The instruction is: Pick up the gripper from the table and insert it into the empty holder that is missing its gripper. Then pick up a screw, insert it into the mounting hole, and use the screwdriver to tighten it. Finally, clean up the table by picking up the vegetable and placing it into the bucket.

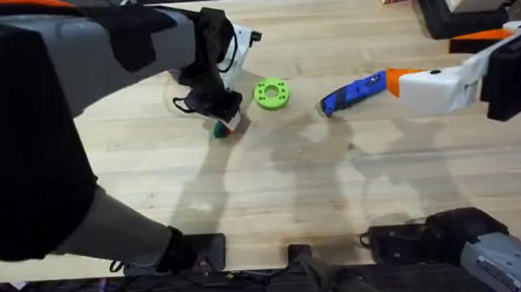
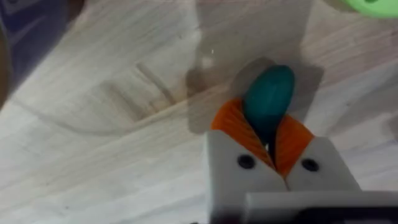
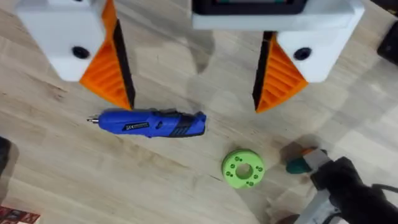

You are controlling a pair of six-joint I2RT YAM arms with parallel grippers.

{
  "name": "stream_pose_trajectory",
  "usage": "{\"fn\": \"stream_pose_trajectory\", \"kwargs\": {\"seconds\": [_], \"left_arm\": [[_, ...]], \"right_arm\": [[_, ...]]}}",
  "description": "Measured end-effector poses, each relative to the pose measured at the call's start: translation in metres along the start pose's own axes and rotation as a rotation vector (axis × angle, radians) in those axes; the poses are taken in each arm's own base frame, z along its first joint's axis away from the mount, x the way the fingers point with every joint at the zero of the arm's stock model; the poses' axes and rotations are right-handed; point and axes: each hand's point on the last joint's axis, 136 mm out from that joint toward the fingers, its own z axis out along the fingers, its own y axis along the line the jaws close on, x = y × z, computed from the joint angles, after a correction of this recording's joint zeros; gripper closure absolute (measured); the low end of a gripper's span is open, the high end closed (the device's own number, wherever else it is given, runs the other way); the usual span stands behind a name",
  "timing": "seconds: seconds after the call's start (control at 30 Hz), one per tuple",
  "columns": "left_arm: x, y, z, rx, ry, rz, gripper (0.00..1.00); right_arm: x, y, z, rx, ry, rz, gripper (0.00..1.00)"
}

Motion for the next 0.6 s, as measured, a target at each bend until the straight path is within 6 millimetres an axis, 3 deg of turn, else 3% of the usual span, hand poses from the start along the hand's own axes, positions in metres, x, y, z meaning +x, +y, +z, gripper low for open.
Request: {"fn": "stream_pose_trajectory", "kwargs": {"seconds": [0.17, 0.37, 0.47, 0.5, 0.53, 0.6], "left_arm": [[0.004, 0.002, -0.022, -0.018, -0.001, -0.010, 0.973], [-0.022, 0.007, -0.110, -0.069, -0.224, -0.018, 0.973], [-0.025, 0.015, -0.151, -0.087, -0.311, -0.049, 0.973], [-0.025, 0.019, -0.162, -0.092, -0.330, -0.066, 0.973], [-0.025, 0.040, -0.183, -0.117, -0.369, -0.131, 0.973], [-0.023, 0.056, -0.191, -0.139, -0.379, -0.178, 0.973]], "right_arm": [[0.000, 0.000, 0.000, 0.000, 0.000, 0.000, 0.007], [0.000, 0.000, 0.000, 0.000, 0.000, 0.000, 0.008], [0.000, 0.000, 0.000, 0.000, 0.000, 0.000, 0.008], [0.000, 0.000, 0.000, 0.000, 0.000, 0.000, 0.007], [0.000, 0.000, 0.000, 0.000, 0.000, 0.000, 0.007], [0.000, 0.000, 0.000, 0.000, 0.000, 0.000, 0.007]]}}
